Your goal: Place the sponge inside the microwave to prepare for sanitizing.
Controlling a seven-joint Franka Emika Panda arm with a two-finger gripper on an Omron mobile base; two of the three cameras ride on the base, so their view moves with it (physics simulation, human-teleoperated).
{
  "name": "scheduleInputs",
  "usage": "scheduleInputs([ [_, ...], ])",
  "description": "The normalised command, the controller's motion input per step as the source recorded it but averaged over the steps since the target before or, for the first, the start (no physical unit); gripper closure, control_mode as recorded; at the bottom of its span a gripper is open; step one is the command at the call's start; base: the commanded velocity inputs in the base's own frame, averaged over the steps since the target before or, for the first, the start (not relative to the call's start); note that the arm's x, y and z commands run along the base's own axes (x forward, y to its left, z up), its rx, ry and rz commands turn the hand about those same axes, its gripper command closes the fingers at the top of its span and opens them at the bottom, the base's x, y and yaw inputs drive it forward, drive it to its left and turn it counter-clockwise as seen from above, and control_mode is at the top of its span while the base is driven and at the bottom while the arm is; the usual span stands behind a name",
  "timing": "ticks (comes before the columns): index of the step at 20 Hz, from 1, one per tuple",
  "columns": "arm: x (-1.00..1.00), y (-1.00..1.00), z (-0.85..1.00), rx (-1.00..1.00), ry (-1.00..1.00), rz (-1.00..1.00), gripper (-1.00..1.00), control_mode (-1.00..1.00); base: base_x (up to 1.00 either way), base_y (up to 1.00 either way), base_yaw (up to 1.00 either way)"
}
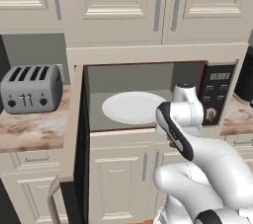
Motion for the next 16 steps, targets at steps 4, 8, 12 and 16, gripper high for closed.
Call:
scheduleInputs([
  [4, 0.0, 0.0, 0.0, 0.0, 0.0, 0.0, 1.0, 1.0, 0.07, 0.15, 0.0],
  [8, 0.0, 0.0, 0.0, 0.0, 0.0, 0.0, 1.0, 1.0, 0.15, 0.17, 0.0],
  [12, 0.04, 0.0, 0.0, 0.0, 0.0, 0.0, 1.0, -1.0, 0.14, 0.01, 0.0],
  [16, 0.03, 0.02, 0.0, 0.0, -0.04, 0.01, 1.0, -1.0, 0.0, 0.0, 0.0],
])
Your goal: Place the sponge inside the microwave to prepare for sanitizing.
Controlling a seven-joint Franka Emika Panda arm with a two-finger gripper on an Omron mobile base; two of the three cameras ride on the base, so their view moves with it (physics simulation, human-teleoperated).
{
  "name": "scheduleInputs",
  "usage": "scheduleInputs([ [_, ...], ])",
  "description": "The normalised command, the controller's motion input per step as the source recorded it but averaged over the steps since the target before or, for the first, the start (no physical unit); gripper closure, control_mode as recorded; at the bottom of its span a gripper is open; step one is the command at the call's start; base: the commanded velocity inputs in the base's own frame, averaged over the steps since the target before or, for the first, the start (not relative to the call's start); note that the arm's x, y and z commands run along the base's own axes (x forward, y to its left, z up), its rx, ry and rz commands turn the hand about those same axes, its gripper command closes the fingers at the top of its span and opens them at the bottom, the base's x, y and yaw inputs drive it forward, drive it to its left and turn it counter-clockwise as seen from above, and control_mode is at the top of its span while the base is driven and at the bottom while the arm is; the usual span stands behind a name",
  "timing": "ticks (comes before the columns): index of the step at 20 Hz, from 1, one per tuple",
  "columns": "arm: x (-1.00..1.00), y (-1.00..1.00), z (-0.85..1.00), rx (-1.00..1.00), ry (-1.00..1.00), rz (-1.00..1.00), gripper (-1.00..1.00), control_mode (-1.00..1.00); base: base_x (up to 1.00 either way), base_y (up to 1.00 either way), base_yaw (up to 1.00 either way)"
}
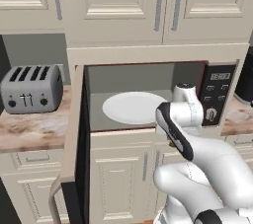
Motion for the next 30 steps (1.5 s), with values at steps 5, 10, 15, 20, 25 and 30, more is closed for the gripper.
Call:
scheduleInputs([
  [5, 0.0, 0.08, 0.07, -0.03, -0.32, 0.0, 1.0, -1.0, 0.0, 0.0, 0.0],
  [10, -0.04, 0.04, 0.34, -0.09, -0.23, 0.0, 1.0, -1.0, 0.0, 0.0, 0.0],
  [15, 0.01, 0.24, 0.45, -0.04, -0.32, 0.0, 1.0, -1.0, 0.0, 0.0, 0.0],
  [20, 0.2, 0.26, 0.42, 0.0, -0.19, 0.0, 1.0, -1.0, 0.0, 0.0, 0.0],
  [25, 0.51, 0.18, 0.36, -0.03, -0.04, 0.0, 1.0, -1.0, 0.0, 0.0, 0.0],
  [30, 0.68, 0.04, 0.56, -0.09, 0.05, 0.0, 1.0, -1.0, 0.0, 0.0, 0.0],
])
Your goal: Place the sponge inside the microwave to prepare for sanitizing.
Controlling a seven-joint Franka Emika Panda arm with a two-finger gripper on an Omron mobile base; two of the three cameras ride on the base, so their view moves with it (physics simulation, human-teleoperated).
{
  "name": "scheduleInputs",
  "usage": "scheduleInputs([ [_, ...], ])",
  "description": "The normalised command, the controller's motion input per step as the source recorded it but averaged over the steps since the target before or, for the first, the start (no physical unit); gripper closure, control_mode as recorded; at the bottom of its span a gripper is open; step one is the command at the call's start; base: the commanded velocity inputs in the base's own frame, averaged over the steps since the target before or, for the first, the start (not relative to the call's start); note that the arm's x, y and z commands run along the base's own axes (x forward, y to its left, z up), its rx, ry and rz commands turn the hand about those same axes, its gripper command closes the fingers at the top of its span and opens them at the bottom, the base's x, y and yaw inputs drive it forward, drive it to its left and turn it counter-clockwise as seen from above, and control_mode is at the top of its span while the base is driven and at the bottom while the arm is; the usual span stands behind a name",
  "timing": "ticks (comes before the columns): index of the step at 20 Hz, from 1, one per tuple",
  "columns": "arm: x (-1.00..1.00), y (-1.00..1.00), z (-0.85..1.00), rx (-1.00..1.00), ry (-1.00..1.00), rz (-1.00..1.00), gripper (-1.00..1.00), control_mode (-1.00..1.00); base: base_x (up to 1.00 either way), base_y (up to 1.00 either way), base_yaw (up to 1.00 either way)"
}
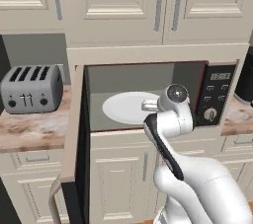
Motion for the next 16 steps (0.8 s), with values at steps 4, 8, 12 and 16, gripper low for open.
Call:
scheduleInputs([
  [4, 0.57, 0.0, 0.02, -0.02, 0.01, 0.0, 1.0, -1.0, 0.0, 0.0, 0.0],
  [8, 0.36, 0.0, -0.31, 0.0, -0.11, 0.0, 1.0, -1.0, 0.0, 0.0, 0.0],
  [12, 0.38, 0.0, -0.28, 0.0, -0.09, 0.0, 1.0, -1.0, 0.0, 0.0, 0.0],
  [16, 0.42, 0.0, -0.27, 0.0, 0.01, 0.0, 1.0, -1.0, 0.0, 0.0, 0.0],
])
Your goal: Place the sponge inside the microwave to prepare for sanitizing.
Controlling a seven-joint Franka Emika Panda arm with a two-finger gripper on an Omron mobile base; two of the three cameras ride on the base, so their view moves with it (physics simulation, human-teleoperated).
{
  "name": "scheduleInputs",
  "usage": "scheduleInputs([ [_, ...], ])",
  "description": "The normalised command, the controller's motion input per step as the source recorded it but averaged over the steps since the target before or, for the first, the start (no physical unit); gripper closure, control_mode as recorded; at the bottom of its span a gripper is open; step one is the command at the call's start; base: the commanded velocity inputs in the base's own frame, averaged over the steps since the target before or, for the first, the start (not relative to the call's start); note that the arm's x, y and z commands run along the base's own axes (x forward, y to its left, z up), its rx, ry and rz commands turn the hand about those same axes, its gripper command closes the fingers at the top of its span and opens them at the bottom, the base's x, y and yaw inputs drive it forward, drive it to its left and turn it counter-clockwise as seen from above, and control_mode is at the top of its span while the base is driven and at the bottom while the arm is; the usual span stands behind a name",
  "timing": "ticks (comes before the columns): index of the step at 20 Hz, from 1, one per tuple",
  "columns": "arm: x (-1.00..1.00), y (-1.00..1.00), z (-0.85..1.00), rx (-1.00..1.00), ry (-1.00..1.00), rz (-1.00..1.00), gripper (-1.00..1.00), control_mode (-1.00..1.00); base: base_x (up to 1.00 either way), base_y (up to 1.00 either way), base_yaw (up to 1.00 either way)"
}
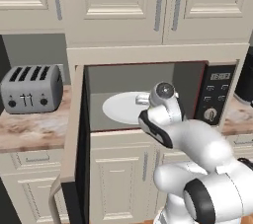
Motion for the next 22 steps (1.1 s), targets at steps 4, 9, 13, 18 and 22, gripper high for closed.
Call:
scheduleInputs([
  [4, 0.39, 0.08, -0.19, 0.0, 0.12, 0.0, 1.0, -1.0, 0.0, 0.0, 0.0],
  [9, 0.24, 0.12, -0.08, 0.0, 0.09, 0.0, 1.0, -1.0, 0.0, 0.0, 0.0],
  [13, 0.04, 0.03, -0.14, 0.0, 0.05, 0.0, 1.0, -1.0, 0.0, 0.0, 0.0],
  [18, 0.05, 0.0, -0.25, 0.03, 0.03, 0.0, 1.0, -1.0, 0.0, 0.0, 0.0],
  [22, 0.33, 0.07, -0.05, 0.0, 0.05, 0.0, 1.0, -1.0, 0.0, 0.0, 0.0],
])
